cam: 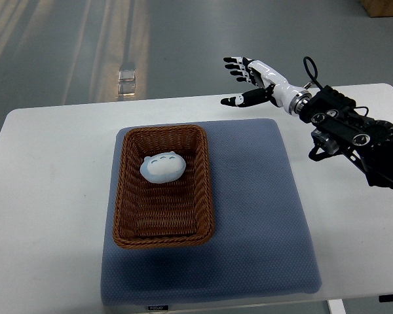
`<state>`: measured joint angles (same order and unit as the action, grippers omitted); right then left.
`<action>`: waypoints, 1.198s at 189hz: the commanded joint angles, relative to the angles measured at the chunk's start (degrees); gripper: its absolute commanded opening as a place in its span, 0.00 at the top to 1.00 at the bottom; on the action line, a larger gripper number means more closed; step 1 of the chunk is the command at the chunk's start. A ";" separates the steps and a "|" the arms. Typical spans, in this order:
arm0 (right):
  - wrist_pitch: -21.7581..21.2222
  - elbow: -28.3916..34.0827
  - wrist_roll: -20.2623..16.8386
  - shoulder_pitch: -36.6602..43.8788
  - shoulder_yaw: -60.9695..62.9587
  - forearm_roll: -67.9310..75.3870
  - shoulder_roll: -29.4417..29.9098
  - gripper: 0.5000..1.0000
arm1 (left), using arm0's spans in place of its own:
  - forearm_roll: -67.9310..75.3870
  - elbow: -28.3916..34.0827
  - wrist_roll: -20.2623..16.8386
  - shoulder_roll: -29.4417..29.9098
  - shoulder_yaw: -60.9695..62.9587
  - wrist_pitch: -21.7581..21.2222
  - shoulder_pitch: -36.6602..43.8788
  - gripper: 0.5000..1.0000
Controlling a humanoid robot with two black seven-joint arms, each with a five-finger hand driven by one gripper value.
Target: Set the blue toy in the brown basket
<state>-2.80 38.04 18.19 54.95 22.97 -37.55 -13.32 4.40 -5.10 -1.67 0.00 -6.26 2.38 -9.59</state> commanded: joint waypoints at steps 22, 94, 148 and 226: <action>-7.57 0.11 -1.05 -7.05 6.56 11.35 -3.11 0.20 | 0.00 0.00 0.00 0.00 -0.07 0.00 -0.17 0.00; -9.77 0.55 0.18 -15.75 15.62 15.75 1.45 0.20 | 0.00 -0.08 0.00 0.00 -0.07 0.00 -0.17 0.00; -9.33 0.55 2.29 -16.01 15.79 15.84 1.46 0.20 | 0.00 -0.08 0.00 0.00 -0.33 -0.09 -0.08 0.00; -9.86 0.55 2.29 -16.89 16.32 15.84 1.28 0.20 | 0.00 -0.08 0.00 0.00 -0.33 0.00 0.01 0.00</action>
<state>-11.75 38.50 20.56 38.23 38.85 -21.71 -11.97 4.40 -5.19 -1.67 0.00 -6.59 2.37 -9.59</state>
